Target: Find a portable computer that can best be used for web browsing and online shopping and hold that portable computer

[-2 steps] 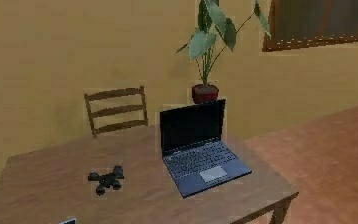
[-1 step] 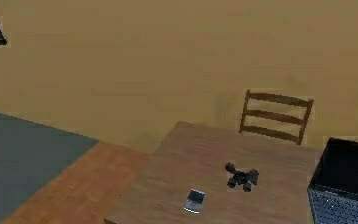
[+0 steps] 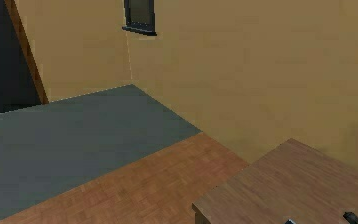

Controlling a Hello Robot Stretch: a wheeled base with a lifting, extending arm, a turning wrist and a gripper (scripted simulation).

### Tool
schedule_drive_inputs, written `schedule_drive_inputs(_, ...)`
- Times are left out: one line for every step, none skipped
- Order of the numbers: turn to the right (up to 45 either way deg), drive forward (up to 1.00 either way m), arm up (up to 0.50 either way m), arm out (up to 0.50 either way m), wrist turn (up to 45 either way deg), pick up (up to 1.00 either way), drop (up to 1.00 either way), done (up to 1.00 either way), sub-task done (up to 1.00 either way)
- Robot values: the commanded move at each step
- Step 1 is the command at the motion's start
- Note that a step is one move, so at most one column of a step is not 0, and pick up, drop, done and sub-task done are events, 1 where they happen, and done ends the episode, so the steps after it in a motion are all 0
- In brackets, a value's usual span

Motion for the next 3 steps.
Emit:
schedule_drive_inputs(0.0, 0.00, 0.50, 0.00, 0.0, 0.00, 0.00, 0.00, 0.00)
schedule_drive_inputs(0.0, 0.00, 0.32, 0.00, 0.0, 0.00, 0.00, 0.00, 0.00)
schedule_drive_inputs(0.0, 0.00, 0.00, 0.32, 0.0, 0.00, 0.00, 0.00, 0.00)
